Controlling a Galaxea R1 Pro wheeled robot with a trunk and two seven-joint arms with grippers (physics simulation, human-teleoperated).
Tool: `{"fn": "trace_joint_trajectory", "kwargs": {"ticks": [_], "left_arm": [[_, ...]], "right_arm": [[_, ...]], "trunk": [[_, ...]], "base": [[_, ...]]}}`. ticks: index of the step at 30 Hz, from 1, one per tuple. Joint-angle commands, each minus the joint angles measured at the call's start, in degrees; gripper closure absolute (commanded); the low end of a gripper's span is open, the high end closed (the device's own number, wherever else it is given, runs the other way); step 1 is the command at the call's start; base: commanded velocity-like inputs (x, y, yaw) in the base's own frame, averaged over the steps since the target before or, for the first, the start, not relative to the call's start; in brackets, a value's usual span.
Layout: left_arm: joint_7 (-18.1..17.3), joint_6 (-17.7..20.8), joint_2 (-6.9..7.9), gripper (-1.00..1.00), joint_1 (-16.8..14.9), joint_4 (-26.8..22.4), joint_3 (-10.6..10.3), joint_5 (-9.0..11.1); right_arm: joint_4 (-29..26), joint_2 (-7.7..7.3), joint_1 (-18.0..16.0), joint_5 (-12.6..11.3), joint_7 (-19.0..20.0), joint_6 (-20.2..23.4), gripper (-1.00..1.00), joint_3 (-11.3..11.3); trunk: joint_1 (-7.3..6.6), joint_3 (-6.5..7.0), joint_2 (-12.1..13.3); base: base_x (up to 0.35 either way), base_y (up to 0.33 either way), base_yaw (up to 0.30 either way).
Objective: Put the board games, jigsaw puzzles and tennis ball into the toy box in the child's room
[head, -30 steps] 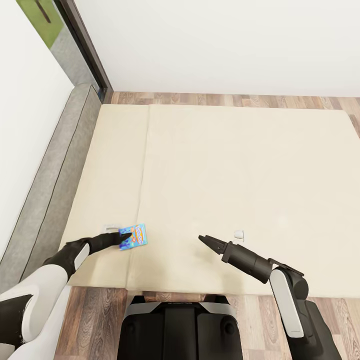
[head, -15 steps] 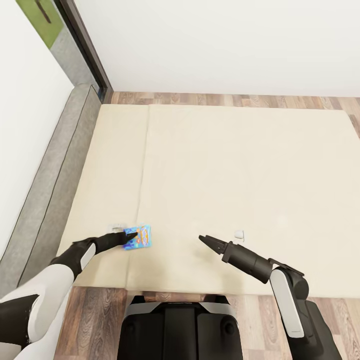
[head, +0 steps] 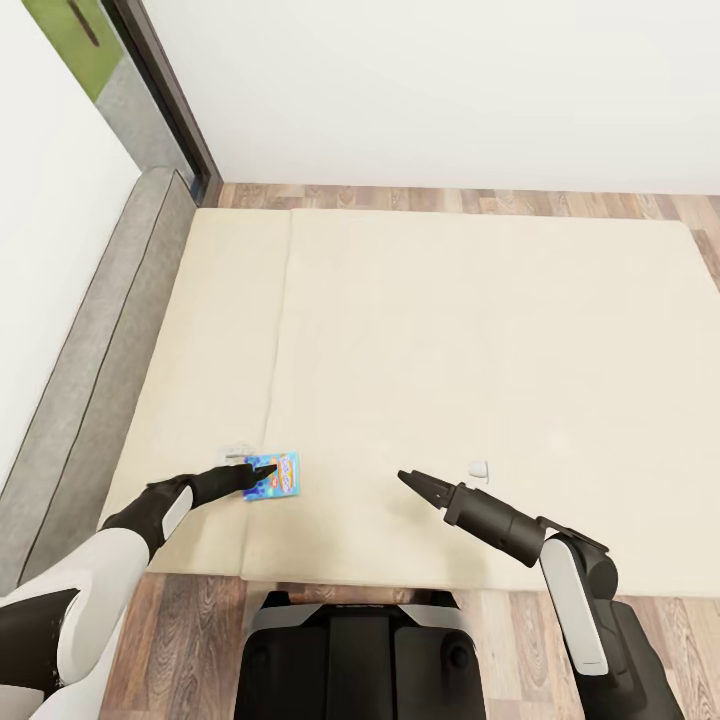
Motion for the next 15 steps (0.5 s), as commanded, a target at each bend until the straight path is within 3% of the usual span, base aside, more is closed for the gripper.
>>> {"fn": "trace_joint_trajectory", "kwargs": {"ticks": [1,15], "left_arm": [[-0.3,0.6,-0.03,-1.00,0.0,0.0,0.4,0.0],[-0.3,0.8,-0.10,-1.00,0.0,0.0,0.4,0.0]], "right_arm": [[0.0,0.05,0.0,0.0,0.2,0.3,-1.00,-0.1],[0.0,0.06,0.0,0.0,0.2,0.3,-1.00,-0.1]], "trunk": [[0.03,-0.06,-0.1],[0.03,-0.06,-0.1]], "base": [[0.000,-0.002,0.000],[0.000,-0.100,0.000]]}}
